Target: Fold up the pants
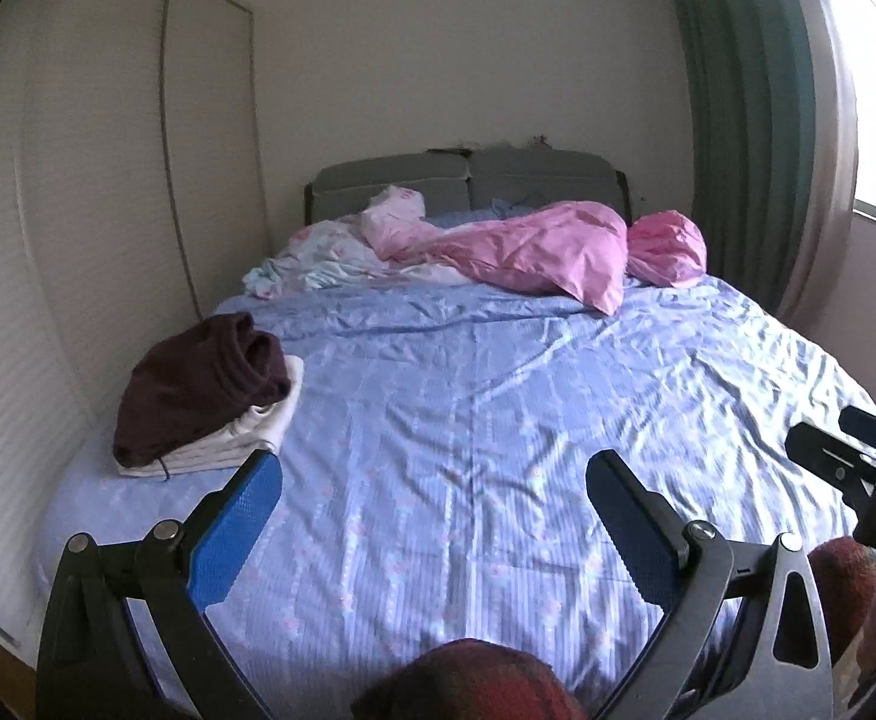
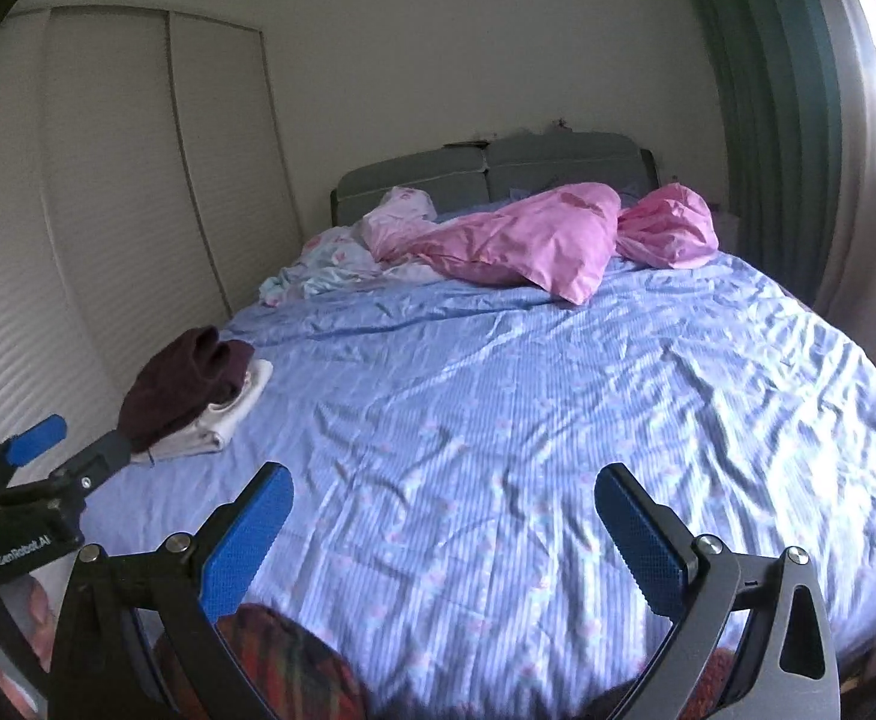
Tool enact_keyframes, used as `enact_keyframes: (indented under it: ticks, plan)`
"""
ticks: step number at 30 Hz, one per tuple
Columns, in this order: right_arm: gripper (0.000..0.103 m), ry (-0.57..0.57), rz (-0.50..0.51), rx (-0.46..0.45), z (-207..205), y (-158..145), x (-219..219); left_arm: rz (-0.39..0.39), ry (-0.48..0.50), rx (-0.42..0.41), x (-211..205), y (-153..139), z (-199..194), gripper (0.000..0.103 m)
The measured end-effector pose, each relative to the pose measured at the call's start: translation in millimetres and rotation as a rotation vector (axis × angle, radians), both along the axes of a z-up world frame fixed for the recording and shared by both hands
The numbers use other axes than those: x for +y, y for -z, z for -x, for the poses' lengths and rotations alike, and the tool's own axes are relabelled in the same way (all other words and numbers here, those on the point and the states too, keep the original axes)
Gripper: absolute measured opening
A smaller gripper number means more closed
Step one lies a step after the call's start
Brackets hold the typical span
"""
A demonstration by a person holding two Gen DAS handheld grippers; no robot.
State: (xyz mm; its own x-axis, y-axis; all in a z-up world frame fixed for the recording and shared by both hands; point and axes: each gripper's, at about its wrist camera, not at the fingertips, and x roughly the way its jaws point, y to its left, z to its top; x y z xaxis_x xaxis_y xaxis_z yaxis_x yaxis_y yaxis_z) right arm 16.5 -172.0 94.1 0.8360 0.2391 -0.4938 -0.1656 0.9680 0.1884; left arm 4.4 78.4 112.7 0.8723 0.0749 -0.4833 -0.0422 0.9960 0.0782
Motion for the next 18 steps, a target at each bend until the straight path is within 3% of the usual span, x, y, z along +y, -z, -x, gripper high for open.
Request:
enact_keyframes:
  ticks: [18]
  plan:
    - [0.102, -0.024, -0.016, 0.028, 3.1, 6.2, 6.4, 0.036, 0.018, 0.049, -2.1, 7.7, -5.0, 0.103]
